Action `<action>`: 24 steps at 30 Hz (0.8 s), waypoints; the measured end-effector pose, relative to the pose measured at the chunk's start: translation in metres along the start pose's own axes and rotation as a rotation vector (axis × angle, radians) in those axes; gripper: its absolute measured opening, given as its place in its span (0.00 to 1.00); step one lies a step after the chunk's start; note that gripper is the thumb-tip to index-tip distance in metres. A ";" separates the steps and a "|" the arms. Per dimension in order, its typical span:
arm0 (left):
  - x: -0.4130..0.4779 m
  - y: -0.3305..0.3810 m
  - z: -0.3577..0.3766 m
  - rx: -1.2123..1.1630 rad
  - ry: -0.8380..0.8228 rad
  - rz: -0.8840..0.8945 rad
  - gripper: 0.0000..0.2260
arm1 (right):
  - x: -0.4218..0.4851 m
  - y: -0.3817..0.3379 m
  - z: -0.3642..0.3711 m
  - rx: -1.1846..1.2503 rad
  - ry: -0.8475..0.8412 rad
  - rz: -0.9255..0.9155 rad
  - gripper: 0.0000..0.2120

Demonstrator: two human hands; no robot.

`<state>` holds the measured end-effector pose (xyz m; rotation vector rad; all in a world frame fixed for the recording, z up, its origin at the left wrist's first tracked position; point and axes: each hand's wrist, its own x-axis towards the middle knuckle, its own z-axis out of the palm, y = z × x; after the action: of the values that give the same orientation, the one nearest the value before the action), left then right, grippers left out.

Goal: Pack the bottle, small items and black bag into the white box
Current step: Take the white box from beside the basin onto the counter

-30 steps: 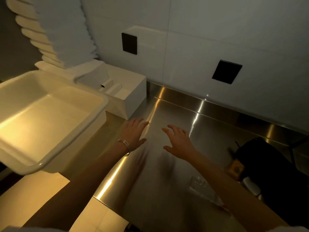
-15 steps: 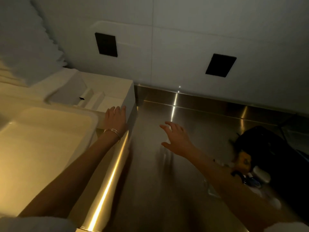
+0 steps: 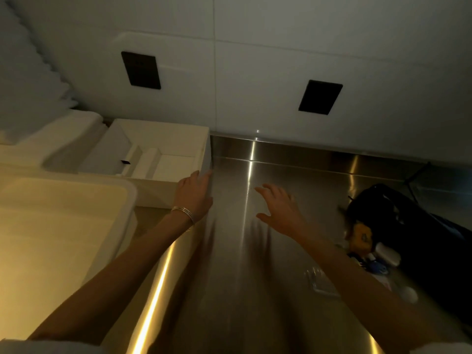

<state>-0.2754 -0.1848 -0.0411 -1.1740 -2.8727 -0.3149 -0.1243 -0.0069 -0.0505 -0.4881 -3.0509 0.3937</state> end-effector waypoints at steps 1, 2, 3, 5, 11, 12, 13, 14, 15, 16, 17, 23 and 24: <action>-0.001 0.008 0.000 -0.011 -0.015 0.022 0.32 | -0.002 0.005 -0.002 0.000 0.003 0.008 0.32; -0.001 0.016 0.000 -0.018 -0.035 0.043 0.33 | -0.005 0.009 -0.004 0.001 0.006 0.016 0.32; -0.002 0.025 0.000 -0.025 -0.058 0.063 0.34 | -0.007 0.013 -0.005 0.000 0.006 0.022 0.32; -0.003 0.043 0.003 -0.043 -0.086 0.111 0.38 | -0.012 0.022 -0.008 0.002 0.003 0.033 0.32; -0.012 0.051 0.000 0.031 0.058 0.269 0.37 | -0.016 0.028 -0.016 0.015 -0.012 0.005 0.32; -0.013 0.040 -0.002 0.072 0.066 0.236 0.35 | -0.014 0.024 -0.016 0.021 -0.008 -0.009 0.31; -0.012 0.025 -0.003 0.118 0.052 0.191 0.32 | -0.012 0.019 -0.016 0.024 0.003 -0.030 0.31; -0.011 0.011 -0.004 0.163 0.037 0.143 0.29 | -0.010 0.014 -0.016 0.024 0.014 -0.057 0.31; -0.011 -0.003 -0.005 0.194 0.027 0.101 0.24 | -0.008 0.007 -0.015 0.018 0.023 -0.087 0.30; -0.011 -0.014 -0.008 0.213 0.034 0.069 0.19 | -0.006 0.001 -0.015 0.010 0.037 -0.117 0.30; -0.012 -0.022 -0.010 0.231 0.047 0.045 0.15 | -0.004 -0.005 -0.014 0.004 0.055 -0.145 0.29; -0.016 -0.021 -0.012 0.232 0.070 0.071 0.11 | 0.004 -0.038 -0.010 0.037 0.067 -0.240 0.30; -0.017 -0.017 -0.012 0.212 0.044 0.083 0.10 | 0.005 -0.042 -0.009 0.040 0.078 -0.264 0.30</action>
<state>-0.2758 -0.2110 -0.0341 -1.2257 -2.7281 -0.0326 -0.1409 -0.0417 -0.0312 -0.0927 -2.9691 0.4109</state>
